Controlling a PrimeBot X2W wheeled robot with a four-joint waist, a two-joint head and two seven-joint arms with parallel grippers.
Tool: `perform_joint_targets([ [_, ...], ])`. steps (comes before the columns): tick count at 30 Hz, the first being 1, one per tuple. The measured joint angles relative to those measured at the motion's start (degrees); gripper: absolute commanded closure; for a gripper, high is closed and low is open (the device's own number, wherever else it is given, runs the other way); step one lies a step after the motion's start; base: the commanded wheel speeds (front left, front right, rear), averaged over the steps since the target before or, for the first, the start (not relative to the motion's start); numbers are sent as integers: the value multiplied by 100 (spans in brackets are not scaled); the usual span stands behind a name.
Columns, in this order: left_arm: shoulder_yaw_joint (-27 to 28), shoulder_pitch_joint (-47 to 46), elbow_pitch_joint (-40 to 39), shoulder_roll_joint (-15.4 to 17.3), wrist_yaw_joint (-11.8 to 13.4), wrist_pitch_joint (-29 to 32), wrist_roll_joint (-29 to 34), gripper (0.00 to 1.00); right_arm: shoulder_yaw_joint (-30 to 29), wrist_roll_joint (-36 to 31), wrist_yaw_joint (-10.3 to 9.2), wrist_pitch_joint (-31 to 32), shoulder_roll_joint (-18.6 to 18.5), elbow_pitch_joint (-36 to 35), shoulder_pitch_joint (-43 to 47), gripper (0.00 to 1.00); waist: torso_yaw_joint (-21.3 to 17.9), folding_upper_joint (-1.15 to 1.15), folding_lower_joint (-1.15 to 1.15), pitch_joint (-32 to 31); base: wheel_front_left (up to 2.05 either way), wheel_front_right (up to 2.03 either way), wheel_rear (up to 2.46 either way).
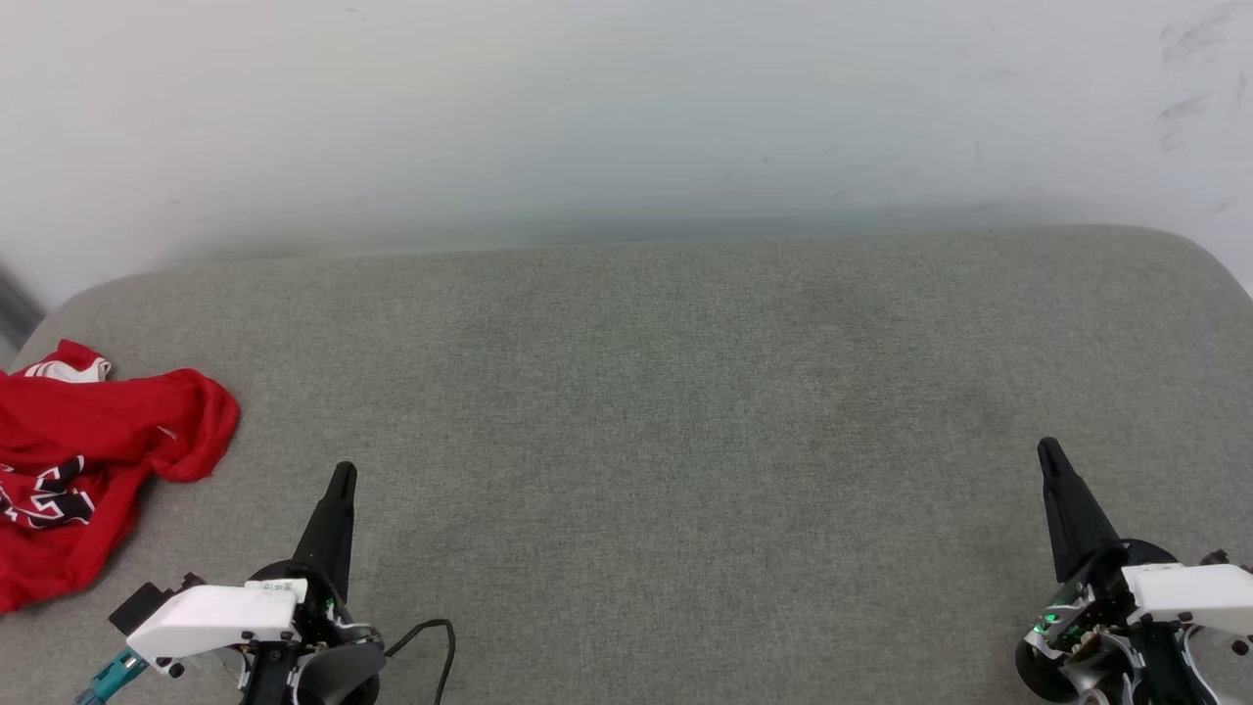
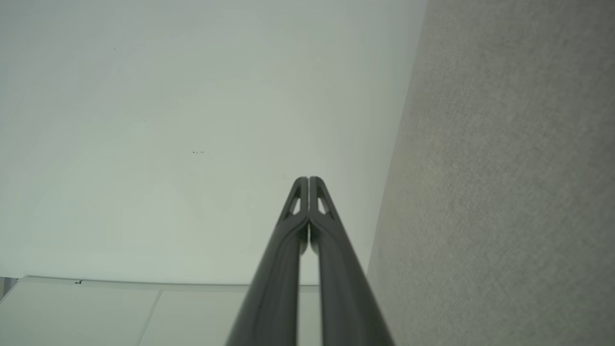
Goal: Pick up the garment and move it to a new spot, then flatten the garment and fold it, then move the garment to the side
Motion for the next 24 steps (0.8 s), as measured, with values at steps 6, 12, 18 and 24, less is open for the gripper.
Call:
perform_joint_targets([
  [6,-2,0,0,0,0,0,0,100,0,0,0,-1,0,0,0,100,0,0,0,0,0,0,0],
  [12,-3,0,0,0,0,0,0,100,0,0,0,-1,0,0,0,100,0,0,0,0,0,0,0],
  [18,0,0,0,0,0,0,0,100,0,0,0,-1,0,0,0,100,0,0,0,0,0,0,0],
  [24,0,0,0,-1,0,0,0,100,0,0,0,-1,0,0,0,100,0,0,0,0,0,0,0],
])
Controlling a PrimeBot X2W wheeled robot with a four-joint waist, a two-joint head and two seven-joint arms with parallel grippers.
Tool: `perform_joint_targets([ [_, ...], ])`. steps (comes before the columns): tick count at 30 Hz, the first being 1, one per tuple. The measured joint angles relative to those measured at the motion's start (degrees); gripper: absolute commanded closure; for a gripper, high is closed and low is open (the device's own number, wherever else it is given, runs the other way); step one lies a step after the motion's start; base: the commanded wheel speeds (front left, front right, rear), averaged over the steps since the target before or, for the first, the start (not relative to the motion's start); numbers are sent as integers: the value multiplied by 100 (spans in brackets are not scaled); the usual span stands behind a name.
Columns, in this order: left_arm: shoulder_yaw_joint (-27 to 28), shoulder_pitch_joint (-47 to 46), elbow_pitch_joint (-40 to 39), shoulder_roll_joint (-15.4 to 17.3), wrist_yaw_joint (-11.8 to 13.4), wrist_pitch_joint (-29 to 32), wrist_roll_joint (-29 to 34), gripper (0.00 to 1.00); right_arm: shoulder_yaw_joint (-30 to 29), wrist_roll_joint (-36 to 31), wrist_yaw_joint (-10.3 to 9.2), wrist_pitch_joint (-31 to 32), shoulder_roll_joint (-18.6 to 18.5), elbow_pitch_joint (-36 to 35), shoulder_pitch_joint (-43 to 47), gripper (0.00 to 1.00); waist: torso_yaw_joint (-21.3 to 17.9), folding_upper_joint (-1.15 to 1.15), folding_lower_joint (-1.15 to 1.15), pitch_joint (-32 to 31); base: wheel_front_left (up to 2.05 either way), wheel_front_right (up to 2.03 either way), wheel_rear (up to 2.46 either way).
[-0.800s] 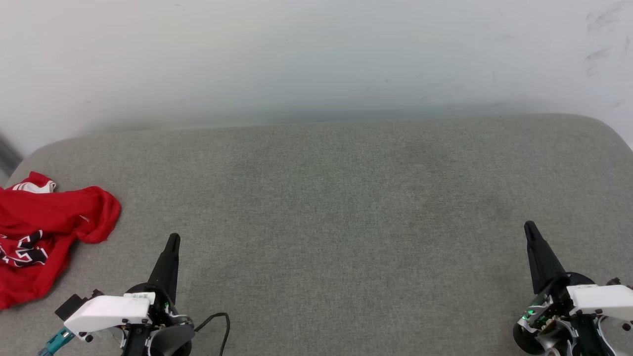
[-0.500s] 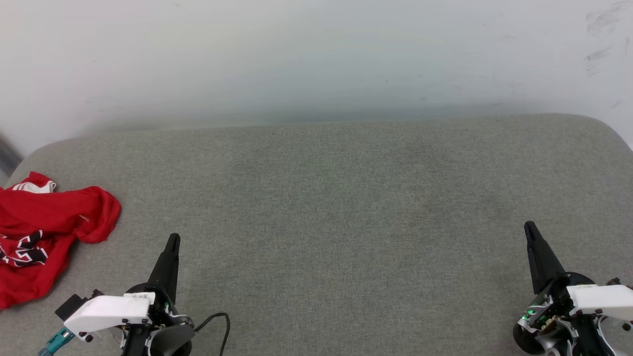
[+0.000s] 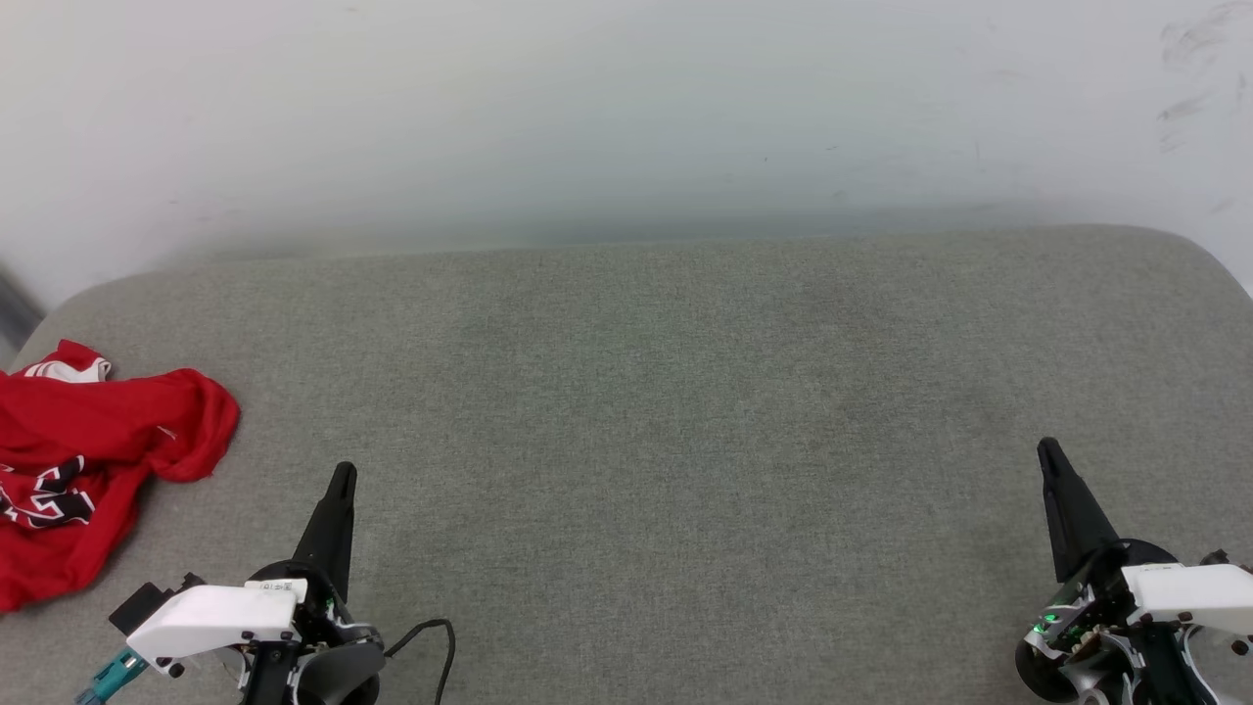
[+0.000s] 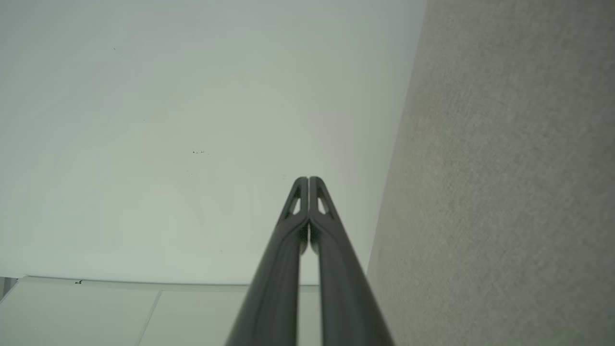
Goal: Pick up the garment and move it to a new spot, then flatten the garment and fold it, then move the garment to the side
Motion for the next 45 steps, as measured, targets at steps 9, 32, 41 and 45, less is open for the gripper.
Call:
perform_joint_targets([
  [9,-27,124,145,-15,1,-11,-1,0,7,2,-1,0,4,151,126,0,0,0,0,0,0,0,0],
  [32,-88,366,-530,-23,604,-582,1914,0,-18,-1845,-2,-579,10,-344,388,0,2,0,0,23,0,0,0],
  [41,-312,480,-815,-22,1037,-780,3045,0,138,-3118,-2,-786,11,-749,487,0,5,0,0,33,0,0,0],
  [45,-415,512,-906,-22,1218,-875,3574,0,235,-3712,-2,-868,11,-873,513,0,10,0,0,38,0,0,0],
])
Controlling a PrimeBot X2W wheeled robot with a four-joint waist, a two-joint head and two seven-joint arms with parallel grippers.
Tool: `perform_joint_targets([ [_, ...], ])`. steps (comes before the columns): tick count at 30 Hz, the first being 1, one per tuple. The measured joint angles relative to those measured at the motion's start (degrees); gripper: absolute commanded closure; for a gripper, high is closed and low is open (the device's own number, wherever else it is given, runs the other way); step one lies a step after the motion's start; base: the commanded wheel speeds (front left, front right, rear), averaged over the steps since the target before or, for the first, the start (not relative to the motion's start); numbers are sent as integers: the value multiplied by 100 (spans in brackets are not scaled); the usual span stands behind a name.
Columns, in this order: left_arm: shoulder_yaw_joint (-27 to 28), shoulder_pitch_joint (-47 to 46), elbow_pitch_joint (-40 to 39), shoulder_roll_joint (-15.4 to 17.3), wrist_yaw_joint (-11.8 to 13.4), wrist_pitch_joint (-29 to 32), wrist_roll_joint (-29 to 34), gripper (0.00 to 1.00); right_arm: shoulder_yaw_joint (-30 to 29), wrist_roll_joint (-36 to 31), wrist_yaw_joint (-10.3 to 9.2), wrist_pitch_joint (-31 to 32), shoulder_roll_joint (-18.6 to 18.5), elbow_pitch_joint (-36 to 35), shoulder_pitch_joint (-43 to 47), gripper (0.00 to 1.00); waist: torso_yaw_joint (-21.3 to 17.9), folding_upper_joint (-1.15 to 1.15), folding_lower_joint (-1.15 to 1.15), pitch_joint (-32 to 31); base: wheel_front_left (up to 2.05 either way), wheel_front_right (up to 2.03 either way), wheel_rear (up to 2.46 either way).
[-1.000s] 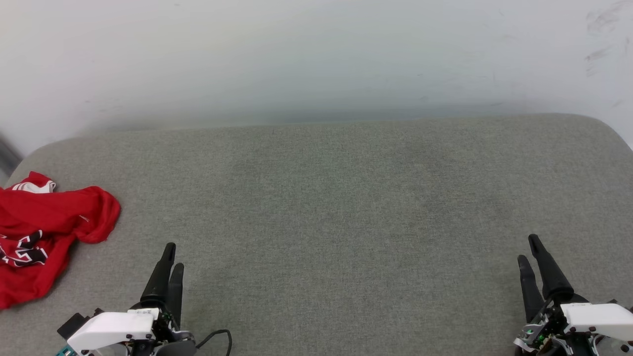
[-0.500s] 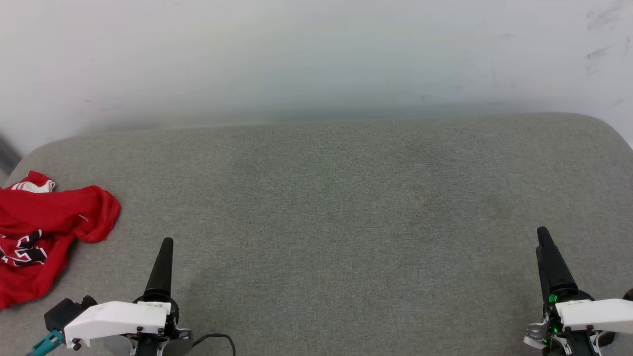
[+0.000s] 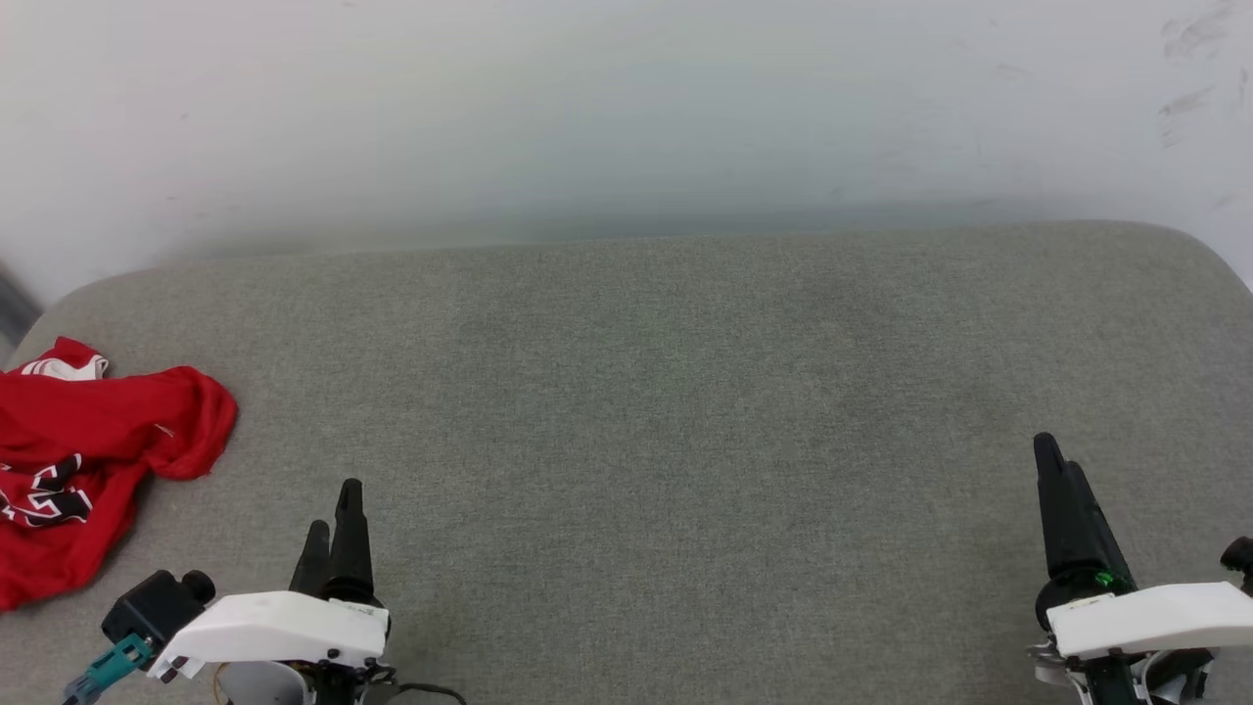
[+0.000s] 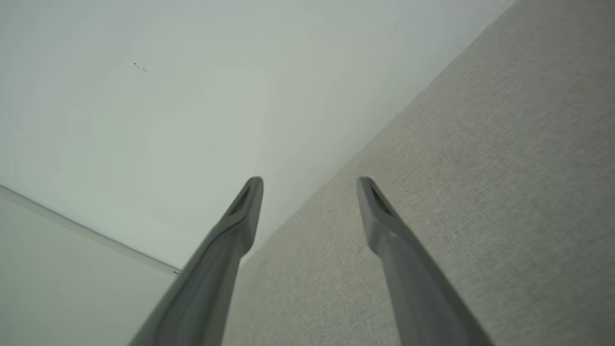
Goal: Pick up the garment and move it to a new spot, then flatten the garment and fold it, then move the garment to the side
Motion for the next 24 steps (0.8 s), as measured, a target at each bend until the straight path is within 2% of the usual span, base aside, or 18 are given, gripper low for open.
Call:
perform_joint_targets([
  [10,-322,81,-133,58,265,-196,1109,0,185,-1109,1,-200,0,-107,113,0,9,0,0,6,0,0,0],
  [24,-702,195,-320,229,698,-434,2149,0,176,-2231,1,-445,-1,-189,233,0,10,0,0,11,0,0,0],
])
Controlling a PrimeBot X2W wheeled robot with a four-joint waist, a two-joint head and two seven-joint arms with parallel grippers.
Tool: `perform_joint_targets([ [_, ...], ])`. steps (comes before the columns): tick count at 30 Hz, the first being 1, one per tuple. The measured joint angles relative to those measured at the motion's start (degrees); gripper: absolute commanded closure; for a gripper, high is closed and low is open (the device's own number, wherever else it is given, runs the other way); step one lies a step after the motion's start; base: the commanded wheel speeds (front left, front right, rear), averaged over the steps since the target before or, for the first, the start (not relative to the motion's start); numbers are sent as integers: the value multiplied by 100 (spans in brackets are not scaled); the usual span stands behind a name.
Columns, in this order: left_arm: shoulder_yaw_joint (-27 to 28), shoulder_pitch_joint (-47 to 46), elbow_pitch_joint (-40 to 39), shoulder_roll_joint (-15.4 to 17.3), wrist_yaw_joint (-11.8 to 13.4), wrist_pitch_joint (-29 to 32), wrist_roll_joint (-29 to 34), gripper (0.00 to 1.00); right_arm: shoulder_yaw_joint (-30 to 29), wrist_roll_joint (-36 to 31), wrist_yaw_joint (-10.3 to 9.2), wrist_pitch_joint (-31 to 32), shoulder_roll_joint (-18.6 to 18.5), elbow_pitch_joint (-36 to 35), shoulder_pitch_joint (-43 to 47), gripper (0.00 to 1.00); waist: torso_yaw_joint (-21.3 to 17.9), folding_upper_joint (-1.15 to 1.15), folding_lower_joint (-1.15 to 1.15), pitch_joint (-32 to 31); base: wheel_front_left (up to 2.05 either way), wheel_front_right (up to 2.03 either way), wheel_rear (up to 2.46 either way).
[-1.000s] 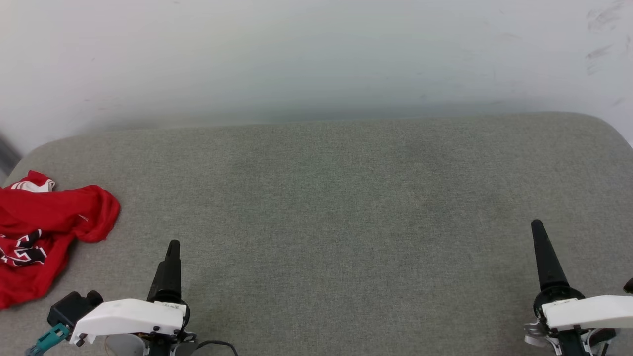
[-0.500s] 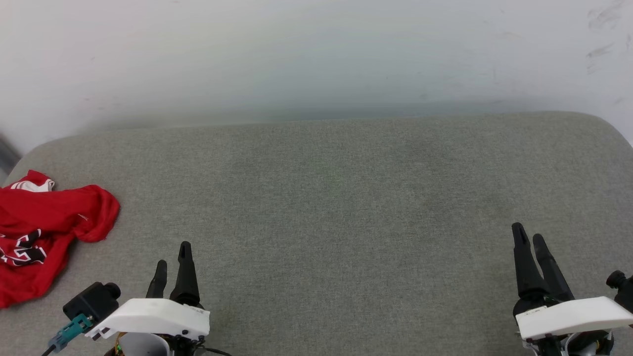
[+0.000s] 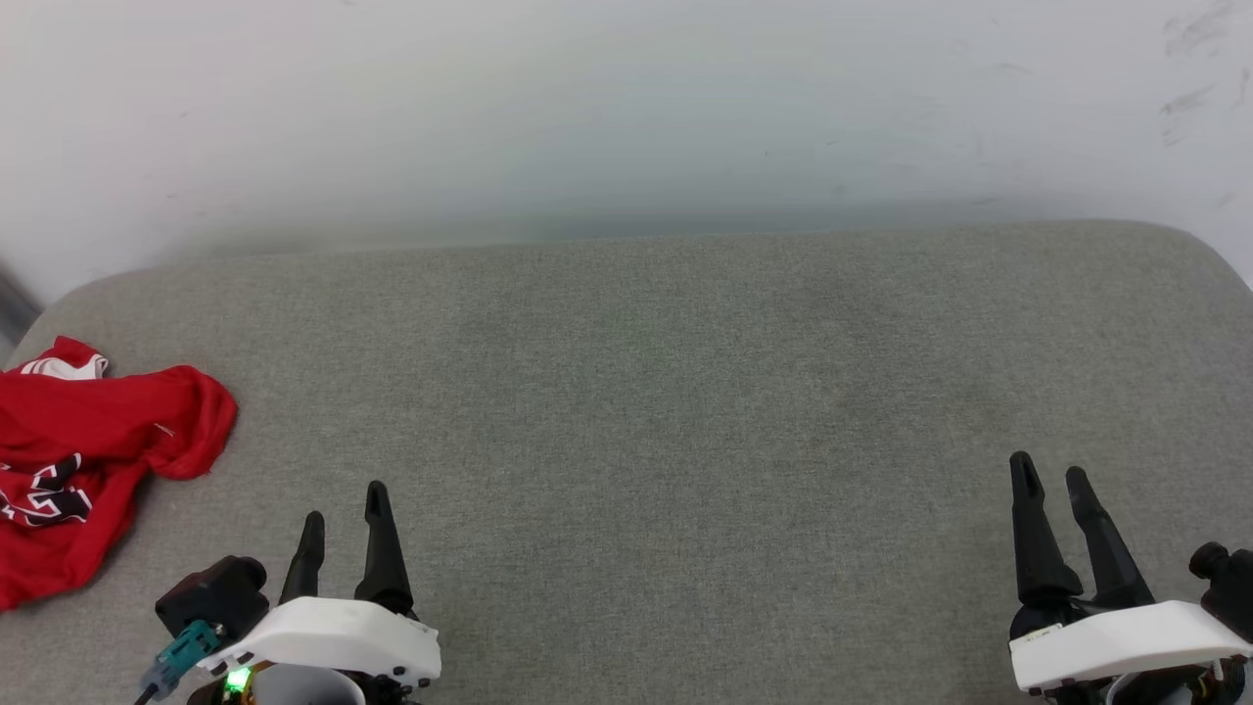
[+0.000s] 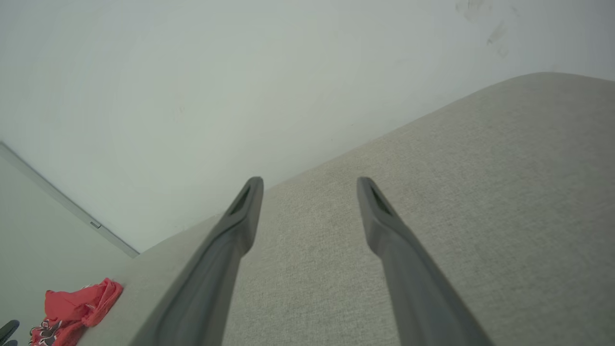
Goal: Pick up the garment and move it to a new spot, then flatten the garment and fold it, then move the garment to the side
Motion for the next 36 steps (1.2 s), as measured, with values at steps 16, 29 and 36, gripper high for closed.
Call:
perform_joint_targets([
  [16,-289,120,-213,108,178,-236,884,0,81,-1066,0,-253,0,-154,122,0,20,0,0,-6,0,0,0],
  [29,-367,232,-339,90,96,-421,1530,0,119,-1694,0,-413,0,-289,217,0,25,0,0,-12,0,0,0],
  [36,-335,306,-345,26,11,-515,1884,0,92,-2004,0,-508,0,-341,285,0,26,0,0,-24,0,0,0],
])
